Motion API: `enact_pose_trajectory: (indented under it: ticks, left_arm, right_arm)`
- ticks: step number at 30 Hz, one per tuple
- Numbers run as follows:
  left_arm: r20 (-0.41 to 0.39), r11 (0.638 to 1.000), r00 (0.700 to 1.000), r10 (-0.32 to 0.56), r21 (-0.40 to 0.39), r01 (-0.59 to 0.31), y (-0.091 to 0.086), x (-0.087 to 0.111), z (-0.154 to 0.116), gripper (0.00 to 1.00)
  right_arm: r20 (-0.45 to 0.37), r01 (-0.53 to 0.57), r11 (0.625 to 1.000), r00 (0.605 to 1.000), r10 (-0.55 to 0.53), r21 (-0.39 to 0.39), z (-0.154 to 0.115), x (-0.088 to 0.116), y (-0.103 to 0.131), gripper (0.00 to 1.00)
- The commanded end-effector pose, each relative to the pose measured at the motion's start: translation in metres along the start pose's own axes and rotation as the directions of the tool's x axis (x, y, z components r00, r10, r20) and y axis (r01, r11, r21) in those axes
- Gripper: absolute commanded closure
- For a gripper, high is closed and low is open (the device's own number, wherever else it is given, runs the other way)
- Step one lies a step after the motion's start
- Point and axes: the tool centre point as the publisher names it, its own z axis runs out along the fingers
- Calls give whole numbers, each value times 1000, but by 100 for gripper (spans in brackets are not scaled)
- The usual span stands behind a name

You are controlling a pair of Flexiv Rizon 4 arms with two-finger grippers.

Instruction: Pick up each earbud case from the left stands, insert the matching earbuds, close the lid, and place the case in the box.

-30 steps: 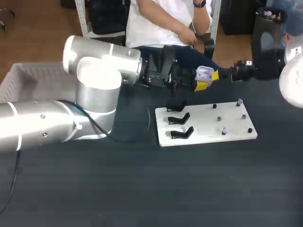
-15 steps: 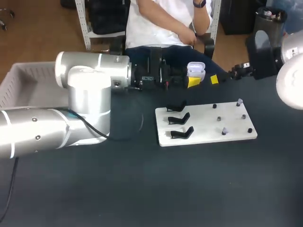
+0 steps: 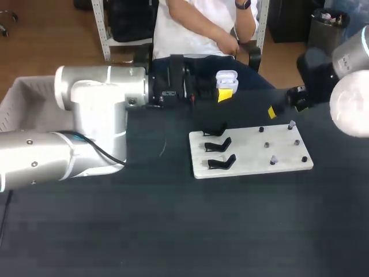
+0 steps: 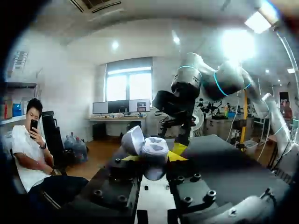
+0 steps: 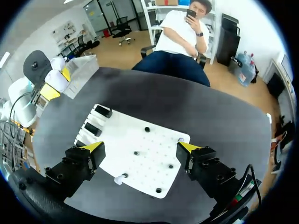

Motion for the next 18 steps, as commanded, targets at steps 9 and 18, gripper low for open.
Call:
enact_pose_trajectory:
  ticks: [9,18]
  left_arm:
    - [15,999,1000,14,-32,-13,-5,-5,-1,100]
    - [28,999,1000,14,-32,-13,-7,-9,-2,100]
  right_arm:
    - [-168,37,955,986,13,293,-18,9,-23,0]
    - [-190,36,942,981,30,335,-18,11,-25,0]
